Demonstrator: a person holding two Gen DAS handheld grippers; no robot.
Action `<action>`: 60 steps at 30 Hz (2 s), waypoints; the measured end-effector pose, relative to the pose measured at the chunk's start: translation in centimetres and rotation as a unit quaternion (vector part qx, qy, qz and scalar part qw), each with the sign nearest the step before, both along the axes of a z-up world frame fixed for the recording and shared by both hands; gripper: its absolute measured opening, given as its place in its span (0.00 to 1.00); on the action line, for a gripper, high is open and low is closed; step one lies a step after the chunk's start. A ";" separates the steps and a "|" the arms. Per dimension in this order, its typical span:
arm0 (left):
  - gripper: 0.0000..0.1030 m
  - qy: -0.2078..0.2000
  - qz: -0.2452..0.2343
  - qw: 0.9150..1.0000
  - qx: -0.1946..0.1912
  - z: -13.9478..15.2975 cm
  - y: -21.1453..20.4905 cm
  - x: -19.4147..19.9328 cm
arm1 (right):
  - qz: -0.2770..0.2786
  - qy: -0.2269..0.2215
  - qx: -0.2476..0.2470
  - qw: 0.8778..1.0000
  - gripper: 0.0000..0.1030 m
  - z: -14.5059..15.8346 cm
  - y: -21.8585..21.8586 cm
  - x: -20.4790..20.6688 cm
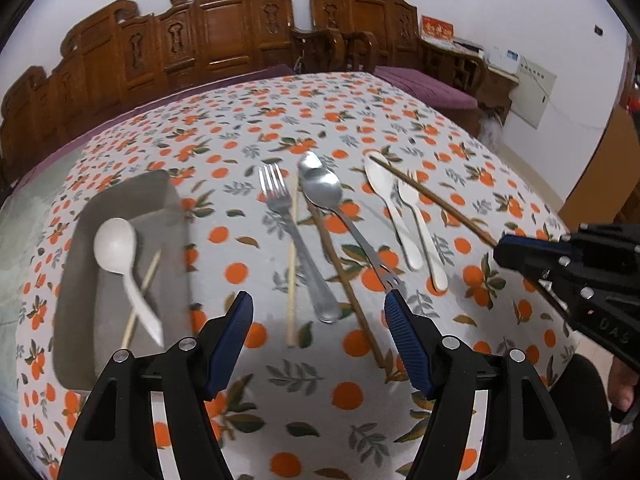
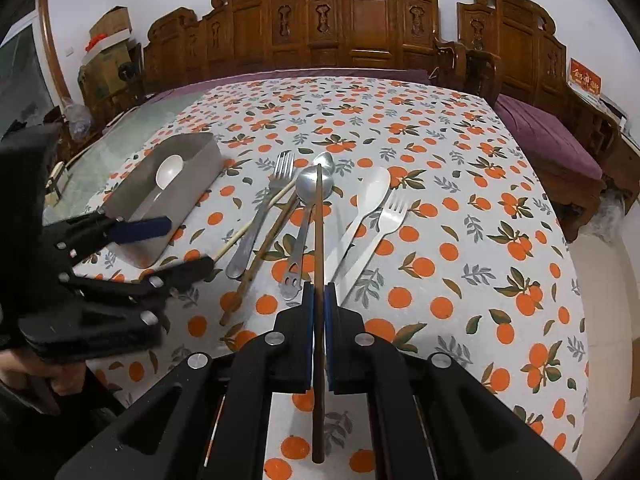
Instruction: Organize utensils
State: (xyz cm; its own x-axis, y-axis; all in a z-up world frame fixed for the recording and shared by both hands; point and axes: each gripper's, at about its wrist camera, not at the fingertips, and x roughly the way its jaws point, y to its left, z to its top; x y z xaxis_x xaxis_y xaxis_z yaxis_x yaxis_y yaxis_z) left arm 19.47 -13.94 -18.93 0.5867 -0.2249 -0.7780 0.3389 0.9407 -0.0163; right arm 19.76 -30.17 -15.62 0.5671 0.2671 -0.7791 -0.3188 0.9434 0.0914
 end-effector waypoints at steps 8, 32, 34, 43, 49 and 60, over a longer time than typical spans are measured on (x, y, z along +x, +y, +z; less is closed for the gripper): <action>0.63 0.031 -0.005 0.999 0.014 -3.0 -1.3 0.3 | -0.018 0.015 0.006 1.000 0.06 -0.9 -1.1 0.7; 0.04 0.055 0.007 0.998 0.011 -3.1 -0.2 0.1 | -0.008 0.012 -0.002 1.000 0.06 -0.9 -0.4 0.3; 0.04 0.045 0.012 0.999 0.003 -2.1 0.6 -0.3 | -0.006 0.010 -0.001 1.000 0.06 -0.7 -0.3 0.2; 0.04 0.016 0.024 0.999 -0.022 1.2 3.4 -2.5 | 0.001 0.002 -0.001 1.000 0.06 0.1 0.2 -0.3; 0.04 0.000 0.031 0.999 -0.036 3.1 4.7 -3.1 | 0.008 -0.001 0.003 1.000 0.06 0.5 0.6 -0.6; 0.04 -0.027 0.035 0.999 -0.023 6.4 7.3 -4.9 | 0.029 -0.027 0.012 0.999 0.06 2.9 2.0 -1.6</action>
State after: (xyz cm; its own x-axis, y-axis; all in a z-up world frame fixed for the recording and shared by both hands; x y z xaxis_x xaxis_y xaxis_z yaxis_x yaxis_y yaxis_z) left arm 14.61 -6.65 -12.54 0.6428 -0.2159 -0.7350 0.2736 0.9609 -0.0430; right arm 18.17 -28.21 -12.74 0.5909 0.3184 -0.7413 -0.3771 0.9213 0.0951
